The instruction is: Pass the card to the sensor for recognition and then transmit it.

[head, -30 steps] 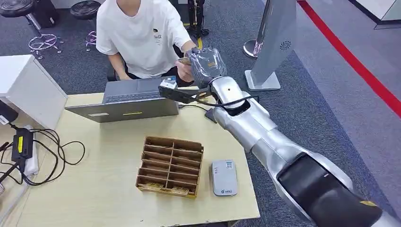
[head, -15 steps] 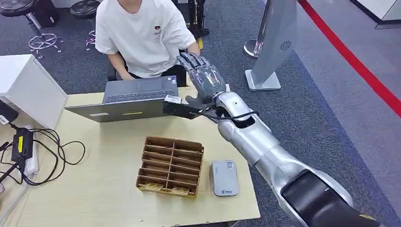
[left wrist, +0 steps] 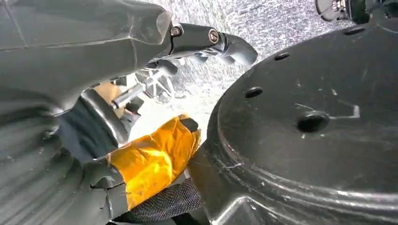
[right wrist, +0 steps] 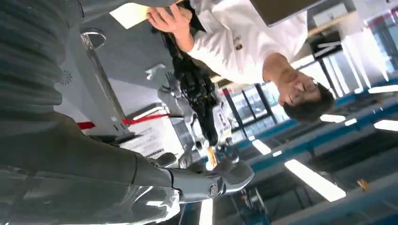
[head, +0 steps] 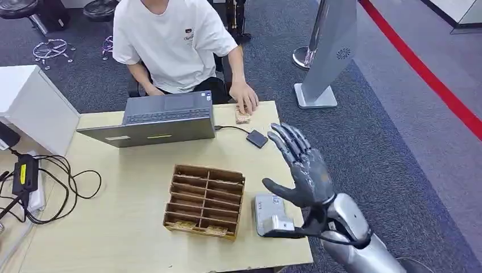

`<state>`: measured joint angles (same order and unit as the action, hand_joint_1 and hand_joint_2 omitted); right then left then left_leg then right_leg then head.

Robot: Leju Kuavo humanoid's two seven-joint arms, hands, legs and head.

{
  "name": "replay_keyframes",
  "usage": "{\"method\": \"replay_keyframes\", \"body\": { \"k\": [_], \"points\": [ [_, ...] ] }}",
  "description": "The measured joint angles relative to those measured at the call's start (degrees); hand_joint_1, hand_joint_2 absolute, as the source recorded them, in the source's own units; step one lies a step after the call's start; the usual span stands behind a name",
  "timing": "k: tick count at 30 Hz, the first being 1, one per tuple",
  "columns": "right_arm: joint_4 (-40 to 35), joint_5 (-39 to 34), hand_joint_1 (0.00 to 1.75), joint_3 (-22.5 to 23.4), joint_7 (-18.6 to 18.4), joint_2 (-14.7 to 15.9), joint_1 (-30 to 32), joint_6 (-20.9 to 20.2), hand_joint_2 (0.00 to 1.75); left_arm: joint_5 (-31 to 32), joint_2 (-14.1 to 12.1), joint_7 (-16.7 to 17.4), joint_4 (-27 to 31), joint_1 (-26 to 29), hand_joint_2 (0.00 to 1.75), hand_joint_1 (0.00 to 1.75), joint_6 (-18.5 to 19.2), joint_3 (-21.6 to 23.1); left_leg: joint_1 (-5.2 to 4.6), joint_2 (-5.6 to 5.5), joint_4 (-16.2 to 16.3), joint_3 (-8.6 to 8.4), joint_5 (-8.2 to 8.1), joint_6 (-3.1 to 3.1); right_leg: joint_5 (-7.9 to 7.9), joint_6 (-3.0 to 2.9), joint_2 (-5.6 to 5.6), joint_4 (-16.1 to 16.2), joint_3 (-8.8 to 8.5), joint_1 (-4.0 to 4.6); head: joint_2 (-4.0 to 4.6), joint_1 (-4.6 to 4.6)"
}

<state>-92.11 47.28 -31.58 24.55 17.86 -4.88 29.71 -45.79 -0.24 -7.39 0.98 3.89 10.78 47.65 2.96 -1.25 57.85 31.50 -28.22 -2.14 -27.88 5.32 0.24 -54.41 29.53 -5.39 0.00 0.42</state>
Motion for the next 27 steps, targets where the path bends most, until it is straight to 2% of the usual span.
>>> {"method": "replay_keyframes", "body": {
  "k": [5, 11, 19, 27],
  "points": [
    [-8.6, 2.4, 0.00, 2.5, 2.0, 1.8, 11.5, 3.8, 1.75, -1.5, 0.5, -0.1, -0.2, 0.3, 1.75, 0.00, -0.6, -0.7, -0.01, 0.01, 0.0, -0.02, -0.02, 0.00, -0.02, 0.01, 0.01, 0.0, -0.02, -0.01, 0.00, 0.04],
    [-13.4, 4.3, 0.00, 2.2, -0.5, 4.0, 18.9, 7.3, 1.75, -2.6, 0.9, -0.3, -0.2, 0.4, 1.75, 0.00, -0.7, -1.1, -0.01, 0.03, 0.0, -0.05, -0.03, 0.01, -0.02, 0.01, 0.03, 0.0, -0.04, -0.01, 0.00, 0.04],
    [-15.4, 4.9, 0.00, 0.7, -2.2, 5.7, 21.5, 8.7, 1.75, -3.0, 1.0, -0.4, -0.2, 0.6, 1.75, 0.00, -0.7, -1.5, -0.01, 0.03, 0.0, -0.11, -0.03, 0.01, -0.02, 0.01, 0.03, 0.0, -0.09, -0.01, 0.00, 0.04],
    [-15.3, 4.9, 0.00, -3.6, -6.8, 7.6, 22.3, 10.1, 1.75, -3.8, 1.1, -0.6, -0.2, 0.7, 1.75, 0.00, -0.6, -1.5, -0.01, 0.04, 0.0, -0.11, -0.03, 0.01, -0.02, 0.01, 0.04, 0.0, -0.09, -0.01, 0.00, 0.04]
  ]
}}
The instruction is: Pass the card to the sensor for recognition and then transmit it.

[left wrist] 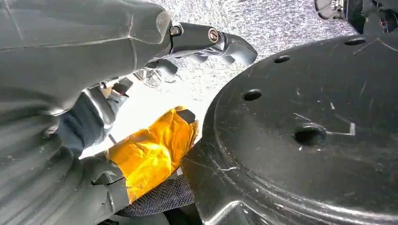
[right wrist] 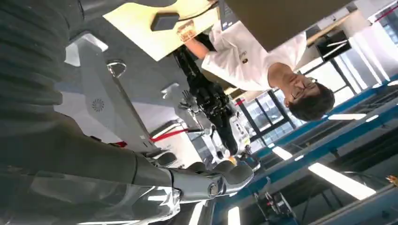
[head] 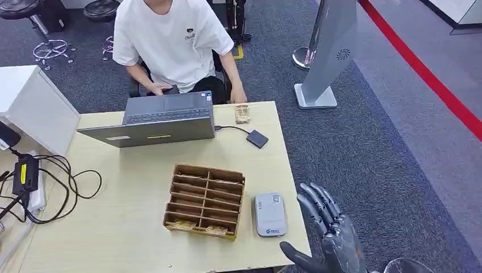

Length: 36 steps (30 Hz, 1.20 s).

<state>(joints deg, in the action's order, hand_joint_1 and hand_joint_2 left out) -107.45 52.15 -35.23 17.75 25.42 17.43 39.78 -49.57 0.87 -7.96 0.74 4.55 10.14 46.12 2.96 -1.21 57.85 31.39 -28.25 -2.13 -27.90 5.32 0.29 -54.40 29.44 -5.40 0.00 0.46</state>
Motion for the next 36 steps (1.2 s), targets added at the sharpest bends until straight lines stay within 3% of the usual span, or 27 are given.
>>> {"method": "replay_keyframes", "body": {
  "k": [8, 13, 28, 36],
  "points": [
    [4.2, -0.7, 0.00, -7.3, -3.1, 0.4, -4.2, 0.5, 1.75, -0.2, 0.0, 0.0, 0.0, 0.0, 1.75, 0.00, 0.1, 0.0, 0.00, 0.14, 0.0, -0.09, 0.00, 0.00, 0.01, 0.00, 0.10, 0.0, -0.01, 0.00, 0.00, -0.02],
    [11.2, -2.4, 0.00, -13.4, -3.4, -1.6, -9.1, 0.3, 1.75, 0.0, 0.0, 0.2, 0.0, -0.1, 1.75, 0.00, 0.1, 0.0, 0.00, 0.15, 0.0, -0.12, 0.00, 0.00, 0.01, -0.01, 0.10, 0.0, -0.04, 0.00, 0.00, 0.00],
    [22.9, -9.0, 0.00, -22.4, -1.3, -6.8, -15.4, -0.3, 1.75, 0.0, 0.0, 0.5, 0.0, -0.1, 1.75, 0.00, 0.2, 0.0, 0.00, 0.15, 0.0, -0.11, 0.00, 0.00, 0.01, -0.01, 0.11, 0.0, -0.02, 0.00, 0.00, -0.02],
    [30.4, -14.7, 0.00, -25.1, 3.6, -10.9, -18.0, -2.6, 1.75, 0.0, -0.1, 0.5, 0.0, -0.1, 1.75, 0.00, 0.6, 0.0, 0.01, 0.18, 0.0, -0.13, 0.00, 0.00, 0.01, -0.01, 0.18, 0.0, -0.02, 0.00, 0.00, -0.02]
  ]
}}
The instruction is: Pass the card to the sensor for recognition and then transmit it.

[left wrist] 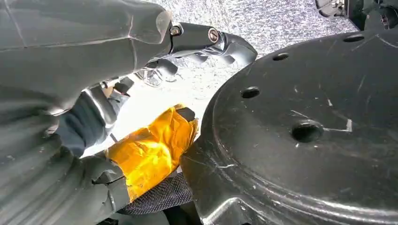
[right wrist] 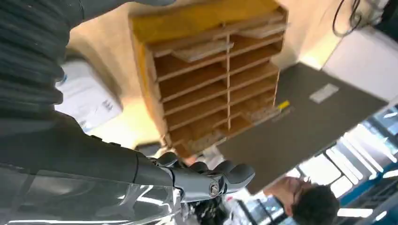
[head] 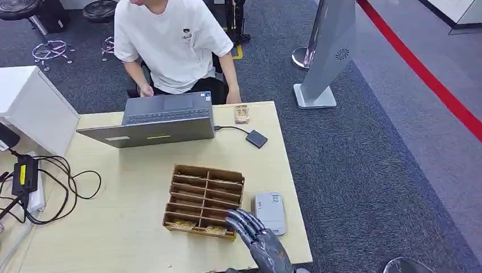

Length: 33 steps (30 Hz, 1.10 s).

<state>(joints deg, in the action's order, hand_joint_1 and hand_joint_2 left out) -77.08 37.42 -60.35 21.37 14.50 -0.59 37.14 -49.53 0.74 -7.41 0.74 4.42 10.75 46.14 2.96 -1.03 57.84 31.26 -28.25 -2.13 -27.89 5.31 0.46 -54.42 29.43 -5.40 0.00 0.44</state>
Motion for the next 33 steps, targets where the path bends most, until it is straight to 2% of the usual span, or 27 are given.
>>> {"method": "replay_keyframes", "body": {
  "k": [5, 13, 16, 17, 21, 24, 28, 33],
  "points": [
    [5.7, -1.7, 0.00, -0.6, 3.2, -2.8, -1.5, -1.0, 1.75, 0.3, -0.1, 0.0, 0.0, 0.0, 1.75, 0.00, 0.3, 0.0, 0.00, 0.02, 0.0, 0.01, 0.00, 0.00, 0.00, 0.00, 0.02, 0.0, 0.00, 0.00, 0.00, -0.02],
    [10.8, -2.4, 0.00, -1.1, 4.7, -4.9, -2.3, -0.9, 1.75, 0.3, -0.2, 0.0, 0.0, 0.0, 1.75, 0.00, 0.5, 0.0, 0.00, 0.02, 0.0, 0.01, 0.00, 0.00, 0.00, 0.00, 0.02, 0.0, 0.01, 0.00, 0.00, 0.00],
    [11.5, -1.9, 0.00, -1.1, 4.7, -5.2, -2.3, 1.1, 1.75, 0.3, -0.2, 0.0, 0.0, 0.0, 1.75, 0.00, 0.5, 0.0, 0.00, 0.02, 0.0, 0.01, 0.00, 0.00, 0.00, 0.00, 0.02, 0.0, 0.01, 0.00, 0.00, -0.02],
    [11.5, 0.6, 0.00, -0.8, 4.3, -5.5, -2.0, 1.9, 1.75, 0.4, -0.2, 0.0, 0.0, 0.0, 1.75, 0.00, 0.5, 0.0, 0.00, 0.02, 0.0, 0.00, 0.00, 0.00, 0.00, 0.00, 0.02, 0.0, 0.02, 0.00, 0.00, -0.02],
    [8.8, 20.1, 0.00, 8.5, 4.3, -8.6, 2.0, 3.2, 1.75, 0.4, -0.2, 0.0, 0.0, 0.0, 1.75, 0.00, 0.3, 0.0, 0.00, 0.02, 0.0, 0.01, 0.00, 0.00, 0.00, 0.00, 0.02, 0.0, 0.03, 0.00, 0.00, 0.00],
    [5.2, 29.3, 0.00, 17.3, 8.1, -11.8, 6.2, 3.3, 1.75, 0.5, -0.2, 0.1, 0.0, 0.0, 1.75, 0.00, 0.2, 0.0, 0.01, 0.00, 0.0, 0.03, 0.00, 0.00, -0.01, -0.01, 0.00, 0.0, 0.02, 0.00, 0.00, 0.00],
    [0.9, 31.7, 0.00, 25.5, 11.4, -15.4, 10.9, 3.3, 1.75, 0.6, -0.2, 0.2, 0.0, 0.0, 1.75, 0.00, 0.2, 0.0, 0.00, 0.01, 0.0, 0.05, -0.01, 0.00, -0.03, -0.03, 0.01, 0.0, 0.01, 0.00, 0.00, 0.00],
    [-1.5, 31.8, 0.00, 29.2, 12.2, -17.0, 13.9, 3.3, 1.75, 0.6, -0.2, 0.2, 0.0, 0.0, 1.75, 0.00, 0.2, 0.0, 0.00, 0.01, 0.0, 0.03, -0.01, 0.00, -0.03, -0.03, 0.01, 0.0, 0.00, 0.00, 0.00, 0.00]
  ]
}}
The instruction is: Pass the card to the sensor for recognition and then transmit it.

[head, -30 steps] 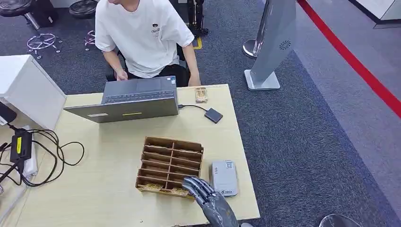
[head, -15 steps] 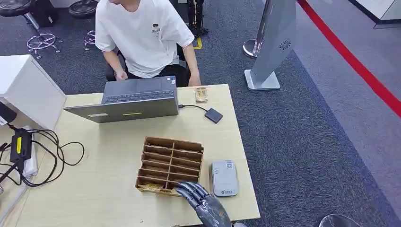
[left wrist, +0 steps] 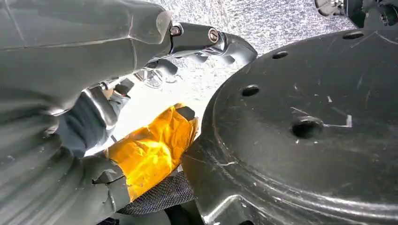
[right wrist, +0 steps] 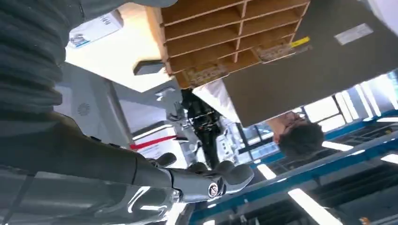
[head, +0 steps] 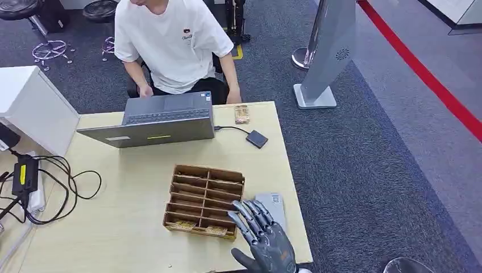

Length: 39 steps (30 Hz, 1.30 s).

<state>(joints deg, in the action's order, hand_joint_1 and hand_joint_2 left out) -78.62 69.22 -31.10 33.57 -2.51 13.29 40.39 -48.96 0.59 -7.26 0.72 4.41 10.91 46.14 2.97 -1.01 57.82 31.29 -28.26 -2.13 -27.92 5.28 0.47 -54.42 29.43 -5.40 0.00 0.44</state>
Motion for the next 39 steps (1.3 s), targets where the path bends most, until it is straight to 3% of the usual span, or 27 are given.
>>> {"method": "replay_keyframes", "body": {
  "k": [10, 18, 39],
  "points": [
    [2.9, -0.3, 0.00, 0.7, -0.6, -0.6, 0.2, 0.0, 1.75, 0.2, 0.0, 0.2, 0.0, -0.2, 1.75, 0.00, -0.3, 0.0, 0.00, -0.01, 0.0, -0.02, 0.00, 0.00, 0.00, 0.00, 0.00, 0.0, -0.03, 0.00, 0.00, -0.02],
    [9.1, -2.9, 0.00, -2.0, -3.1, -0.5, -3.5, 0.0, 1.75, 0.8, 0.0, 0.5, 0.0, -0.4, 1.75, 0.00, -0.4, 0.0, 0.00, 0.00, 0.0, -0.03, 0.00, 0.00, 0.00, 0.00, 0.00, 0.0, -0.03, 0.00, 0.00, -0.02],
    [16.3, -2.6, 0.00, -2.2, -1.7, -1.8, -5.1, 0.0, 1.75, 1.0, -0.1, 0.7, 0.0, -0.5, 1.75, 0.00, -0.4, 0.0, 0.00, -0.01, 0.0, -0.01, 0.00, 0.00, 0.00, 0.00, 0.00, 0.0, -0.02, 0.00, 0.00, -0.02]
  ]
}}
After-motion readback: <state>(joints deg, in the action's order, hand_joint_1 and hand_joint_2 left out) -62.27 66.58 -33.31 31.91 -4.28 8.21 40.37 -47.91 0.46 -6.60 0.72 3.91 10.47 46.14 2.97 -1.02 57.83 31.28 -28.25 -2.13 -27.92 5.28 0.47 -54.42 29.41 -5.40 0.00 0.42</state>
